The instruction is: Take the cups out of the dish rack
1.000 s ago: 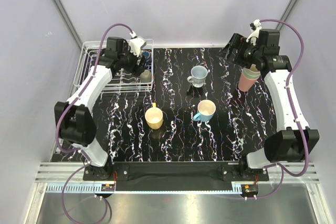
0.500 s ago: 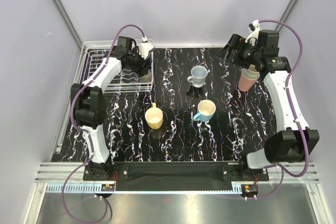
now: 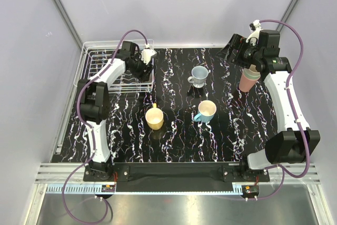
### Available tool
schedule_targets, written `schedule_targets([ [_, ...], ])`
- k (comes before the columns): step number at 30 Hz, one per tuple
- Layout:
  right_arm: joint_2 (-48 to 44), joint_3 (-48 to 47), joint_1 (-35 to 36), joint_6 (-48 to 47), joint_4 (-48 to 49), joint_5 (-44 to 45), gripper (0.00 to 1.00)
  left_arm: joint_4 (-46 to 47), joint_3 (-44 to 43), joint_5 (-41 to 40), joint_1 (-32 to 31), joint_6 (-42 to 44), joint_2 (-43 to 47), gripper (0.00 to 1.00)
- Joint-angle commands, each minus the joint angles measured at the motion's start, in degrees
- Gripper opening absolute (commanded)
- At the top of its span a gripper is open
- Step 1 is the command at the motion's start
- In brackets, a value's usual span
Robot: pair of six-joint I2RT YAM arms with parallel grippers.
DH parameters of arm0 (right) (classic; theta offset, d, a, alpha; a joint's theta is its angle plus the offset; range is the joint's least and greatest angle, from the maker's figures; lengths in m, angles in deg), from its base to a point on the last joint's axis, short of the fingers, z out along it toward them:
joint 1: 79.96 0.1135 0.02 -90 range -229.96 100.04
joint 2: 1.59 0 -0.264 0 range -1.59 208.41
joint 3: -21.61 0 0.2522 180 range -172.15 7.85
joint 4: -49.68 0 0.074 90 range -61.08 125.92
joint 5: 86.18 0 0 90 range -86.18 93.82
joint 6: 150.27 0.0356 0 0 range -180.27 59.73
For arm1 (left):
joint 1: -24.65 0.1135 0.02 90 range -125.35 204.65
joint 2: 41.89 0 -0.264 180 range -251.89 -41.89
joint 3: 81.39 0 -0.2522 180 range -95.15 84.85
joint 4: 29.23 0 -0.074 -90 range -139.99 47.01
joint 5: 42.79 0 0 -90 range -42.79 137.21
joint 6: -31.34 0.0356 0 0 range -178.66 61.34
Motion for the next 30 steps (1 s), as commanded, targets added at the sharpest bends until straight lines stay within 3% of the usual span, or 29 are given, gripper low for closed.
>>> schedule_targets([
  [1, -1.48, 0.16, 0.52, -0.52, 2.80, -1.57, 1.00, 1.70, -2.50, -0.31, -0.25, -0.79, -1.16, 0.72],
  [17, -1.66, 1.21, 0.52, -0.52, 3.59, -1.75, 1.00, 6.71, -0.39, -3.91, -1.13, -3.87, -3.18, 0.66],
  [20, -1.66, 1.30, 0.44, -0.70, 3.41, -1.66, 1.00, 6.97, -0.39, -4.18, -1.30, -4.22, -3.10, 0.58],
  [28, -1.75, 1.48, 0.61, 0.09, 3.06, -1.92, 1.00, 7.85, 1.02, -3.48, -1.48, -7.73, -0.20, 0.15],
  [30, -1.74, 1.74, 0.96, 0.36, 3.06, -1.66, 1.00, 8.12, 0.93, -5.05, -1.48, -9.66, 0.59, 0.08],
])
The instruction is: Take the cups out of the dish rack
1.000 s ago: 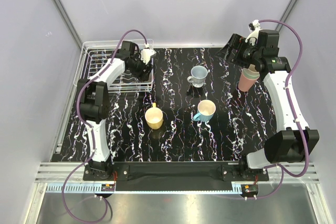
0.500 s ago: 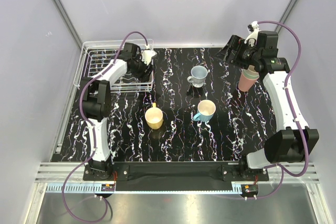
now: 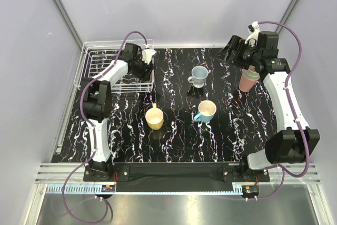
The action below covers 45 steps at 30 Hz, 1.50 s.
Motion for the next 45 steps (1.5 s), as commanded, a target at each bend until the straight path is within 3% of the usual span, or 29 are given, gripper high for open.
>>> schedule_targets([
  [1, -1.74, 0.17, 0.99, 0.18, 1.92, -0.68, 1.00, 3.55, 0.71, -0.77, -0.76, -4.24, 3.68, 0.03],
  [15, 1.41, 0.52, 3.18, 0.36, 3.69, -0.77, 1.00, 4.08, 1.33, -1.48, -0.76, -15.06, 10.71, 0.00],
  [26, 7.04, -2.82, 13.45, 3.16, 4.47, -0.24, 0.98, 1.10, 0.81, -4.12, -0.76, -20.51, 18.09, 0.00],
  [31, 8.19, 0.42, 16.19, 12.12, 16.05, -4.45, 0.95, -2.51, -2.27, -3.07, -0.76, -24.63, 19.76, 0.00],
  [36, 8.10, 7.10, 17.24, 25.54, 34.47, -7.00, 0.91, -0.15, -1.66, 5.80, -0.76, -34.47, 23.89, 0.00],
  [41, 10.03, 11.24, 17.77, 35.59, 46.64, -7.79, 0.80, 12.49, 6.76, 13.88, -0.76, -47.30, 30.20, 0.00],
  [45, 11.79, 11.50, 18.65, 40.51, 54.37, -9.64, 0.78, 21.20, 11.34, 18.55, -0.76, -55.04, 33.03, 0.00],
])
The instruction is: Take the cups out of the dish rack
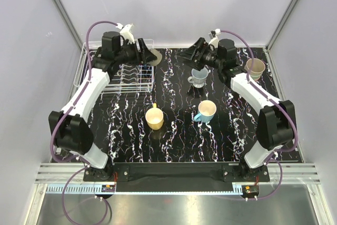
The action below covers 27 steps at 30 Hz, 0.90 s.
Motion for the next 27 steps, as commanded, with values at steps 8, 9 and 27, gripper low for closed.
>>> schedule_targets([
  [8, 1.15, 0.52, 3.30, 11.75, 20.29, -3.00, 0.76, 25.19, 8.39, 11.32, -1.24, -19.72, 6.45, 0.00],
  [9, 1.24, 0.43, 3.65, 12.29, 21.08, -3.09, 0.76, 25.54, 8.91, 11.32, -1.59, -20.07, 6.54, 0.00],
  [27, 1.33, -0.54, 6.55, 14.14, 25.39, -2.38, 0.26, 34.87, 14.01, 13.52, -4.23, -26.58, 7.85, 0.02],
])
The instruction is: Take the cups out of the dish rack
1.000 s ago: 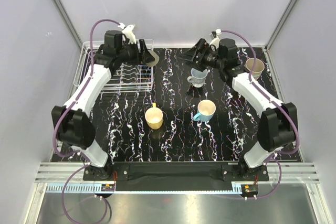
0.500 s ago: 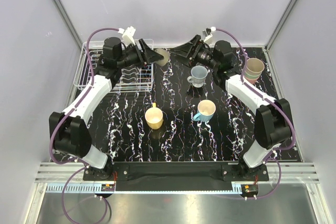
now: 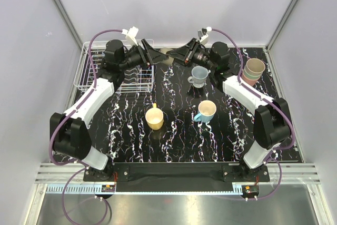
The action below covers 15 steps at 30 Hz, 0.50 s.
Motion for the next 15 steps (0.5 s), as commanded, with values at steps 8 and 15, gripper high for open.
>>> schedule_targets([
  [8, -1.43, -1.65, 0.41, -2.09, 4.39, -1.03, 0.00, 3.25, 3.03, 1.92, -0.32, 1.98, 6.16, 0.58],
  [15, -2.84, -2.44, 0.41, -4.63, 0.53, -0.51, 0.00, -0.79, 2.24, 2.00, -0.32, 4.79, 7.74, 0.76],
])
